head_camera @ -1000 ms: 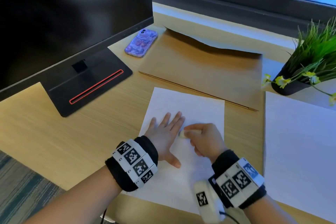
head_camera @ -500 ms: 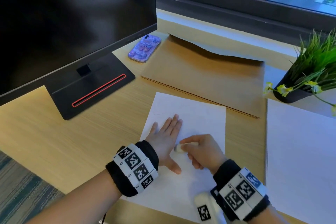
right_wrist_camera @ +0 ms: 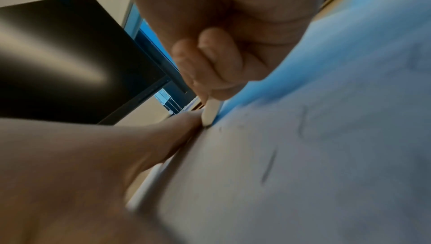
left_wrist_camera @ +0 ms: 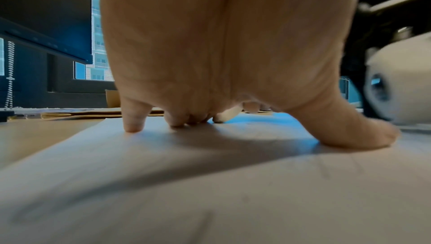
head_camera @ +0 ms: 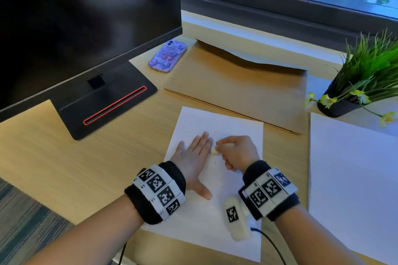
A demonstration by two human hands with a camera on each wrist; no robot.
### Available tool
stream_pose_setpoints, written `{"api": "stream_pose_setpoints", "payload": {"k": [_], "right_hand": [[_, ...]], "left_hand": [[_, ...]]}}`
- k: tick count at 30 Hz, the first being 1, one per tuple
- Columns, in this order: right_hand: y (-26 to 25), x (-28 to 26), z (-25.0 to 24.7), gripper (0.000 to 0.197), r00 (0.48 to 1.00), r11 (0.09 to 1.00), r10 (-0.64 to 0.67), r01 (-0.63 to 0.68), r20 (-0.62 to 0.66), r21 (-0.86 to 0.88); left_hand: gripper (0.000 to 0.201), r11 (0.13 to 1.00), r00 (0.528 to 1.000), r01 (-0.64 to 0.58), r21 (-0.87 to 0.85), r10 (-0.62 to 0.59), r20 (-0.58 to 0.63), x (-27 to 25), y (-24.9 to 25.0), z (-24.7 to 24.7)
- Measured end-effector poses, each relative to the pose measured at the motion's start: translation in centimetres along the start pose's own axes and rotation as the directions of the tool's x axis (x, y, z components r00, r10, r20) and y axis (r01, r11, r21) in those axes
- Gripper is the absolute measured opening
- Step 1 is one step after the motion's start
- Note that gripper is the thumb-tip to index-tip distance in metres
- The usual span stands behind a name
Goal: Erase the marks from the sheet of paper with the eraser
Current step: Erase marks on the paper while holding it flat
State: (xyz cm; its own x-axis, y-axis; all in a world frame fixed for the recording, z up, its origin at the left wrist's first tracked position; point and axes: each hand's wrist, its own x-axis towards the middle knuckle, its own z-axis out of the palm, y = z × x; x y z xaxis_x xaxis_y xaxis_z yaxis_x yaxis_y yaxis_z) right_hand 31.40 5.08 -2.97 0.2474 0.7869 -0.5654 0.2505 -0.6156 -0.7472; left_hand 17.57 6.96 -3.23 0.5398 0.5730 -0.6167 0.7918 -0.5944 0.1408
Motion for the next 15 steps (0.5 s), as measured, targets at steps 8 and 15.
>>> {"api": "stream_pose_setpoints", "payload": {"k": [8, 15], "right_hand": [[0.9, -1.9, 0.6, 0.01, 0.993, 0.995, 0.049, -0.058, 0.108, 0.081], [1.5, -2.9, 0.0, 0.01, 0.997, 1.0, 0.024, -0.022, 0.071, -0.022]], "left_hand": [[0.132, 1.0, 1.0, -0.012, -0.004, 0.012, 0.014, 0.0, -0.1, 0.0], [0.133, 1.0, 1.0, -0.014, -0.016, 0.014, 0.011, 0.1, -0.2, 0.3]]}}
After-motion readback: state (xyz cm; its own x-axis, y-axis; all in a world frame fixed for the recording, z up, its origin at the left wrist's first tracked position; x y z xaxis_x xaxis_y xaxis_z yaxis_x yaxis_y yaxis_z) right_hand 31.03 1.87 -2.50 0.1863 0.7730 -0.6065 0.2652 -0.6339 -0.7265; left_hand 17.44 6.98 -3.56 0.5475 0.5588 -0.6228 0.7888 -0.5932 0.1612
